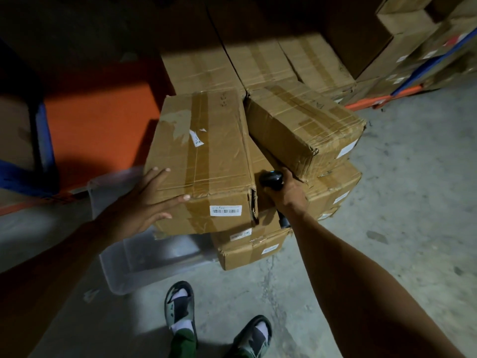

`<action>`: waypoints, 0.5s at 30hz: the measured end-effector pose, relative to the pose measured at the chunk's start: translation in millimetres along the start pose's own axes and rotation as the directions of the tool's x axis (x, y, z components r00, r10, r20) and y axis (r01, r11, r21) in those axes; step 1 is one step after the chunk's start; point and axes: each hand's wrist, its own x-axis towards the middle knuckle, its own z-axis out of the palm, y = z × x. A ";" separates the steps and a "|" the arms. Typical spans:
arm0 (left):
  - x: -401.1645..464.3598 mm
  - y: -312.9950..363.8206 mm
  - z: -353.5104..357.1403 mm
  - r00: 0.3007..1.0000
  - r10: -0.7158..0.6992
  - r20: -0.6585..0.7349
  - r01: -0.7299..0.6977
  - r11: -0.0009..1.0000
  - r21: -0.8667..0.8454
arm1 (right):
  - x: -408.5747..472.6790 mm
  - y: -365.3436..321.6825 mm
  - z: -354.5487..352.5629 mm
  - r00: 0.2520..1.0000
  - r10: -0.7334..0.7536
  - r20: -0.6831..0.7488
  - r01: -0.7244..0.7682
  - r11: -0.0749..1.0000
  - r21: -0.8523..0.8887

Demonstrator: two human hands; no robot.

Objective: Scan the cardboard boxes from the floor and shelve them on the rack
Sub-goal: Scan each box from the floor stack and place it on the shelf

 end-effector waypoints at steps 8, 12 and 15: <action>3.2 11.8 -15.5 0.927 -0.316 0.200 0.366 0.875 -0.316 | -99.6 -53.9 6.2 0.949 -0.166 -0.269 0.294 0.776 0.558; 7.1 20.5 -13.3 0.742 -0.658 0.125 0.553 0.496 -0.669 | -103.3 -77.4 35.9 0.944 -0.227 -0.239 0.329 0.707 0.626; 13.9 22.6 -8.8 0.634 -0.737 0.234 0.513 0.174 -0.841 | -89.9 -78.2 41.6 0.946 -0.171 -0.276 0.312 0.714 0.626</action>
